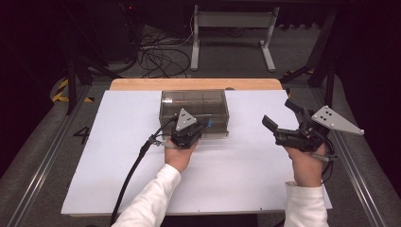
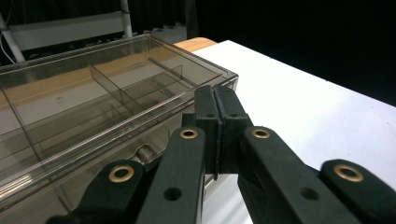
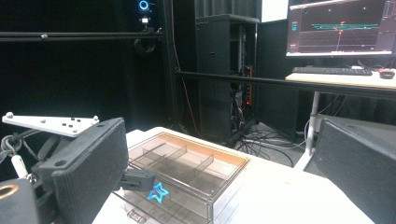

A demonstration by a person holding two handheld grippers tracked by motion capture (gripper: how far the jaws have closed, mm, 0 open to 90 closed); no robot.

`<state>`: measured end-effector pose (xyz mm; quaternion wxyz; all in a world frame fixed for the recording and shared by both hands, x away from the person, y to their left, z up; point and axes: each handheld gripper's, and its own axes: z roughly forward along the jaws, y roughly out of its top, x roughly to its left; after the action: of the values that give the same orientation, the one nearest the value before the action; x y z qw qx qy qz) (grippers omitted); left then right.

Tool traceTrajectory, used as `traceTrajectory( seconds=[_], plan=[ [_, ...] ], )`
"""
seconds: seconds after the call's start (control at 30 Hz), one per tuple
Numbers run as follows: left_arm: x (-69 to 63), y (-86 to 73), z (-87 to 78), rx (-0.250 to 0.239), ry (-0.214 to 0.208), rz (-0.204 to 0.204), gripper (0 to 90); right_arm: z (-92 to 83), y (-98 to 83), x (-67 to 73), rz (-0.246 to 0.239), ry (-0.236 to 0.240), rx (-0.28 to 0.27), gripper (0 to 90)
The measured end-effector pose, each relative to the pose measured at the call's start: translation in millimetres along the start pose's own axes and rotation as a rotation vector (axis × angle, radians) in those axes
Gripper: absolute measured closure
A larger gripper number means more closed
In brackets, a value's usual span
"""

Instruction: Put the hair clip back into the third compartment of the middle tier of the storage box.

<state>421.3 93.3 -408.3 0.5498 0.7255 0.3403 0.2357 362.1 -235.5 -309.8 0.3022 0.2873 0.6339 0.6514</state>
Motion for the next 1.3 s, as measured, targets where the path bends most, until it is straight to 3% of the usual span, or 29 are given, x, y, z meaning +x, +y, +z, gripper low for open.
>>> traceTrajectory(
  seconds=[0.37, 0.67, 1.3],
  plan=[
    [-4.2, -5.5, 12.1, 0.019, 0.012, -0.001, 89.1, -0.7, 0.1, -0.6, 0.001, 0.003, -0.006, 3.4],
    [-7.6, -12.8, 20.2, 0.032, 0.034, 0.029, 89.0, 0.0, -0.3, -0.4, 0.003, 0.006, -0.004, 3.5],
    [-8.6, -21.1, 29.3, 0.075, 0.030, 0.030, 88.7, 0.5, -1.1, -1.0, 0.003, 0.006, -0.001, 3.5]
  ],
)
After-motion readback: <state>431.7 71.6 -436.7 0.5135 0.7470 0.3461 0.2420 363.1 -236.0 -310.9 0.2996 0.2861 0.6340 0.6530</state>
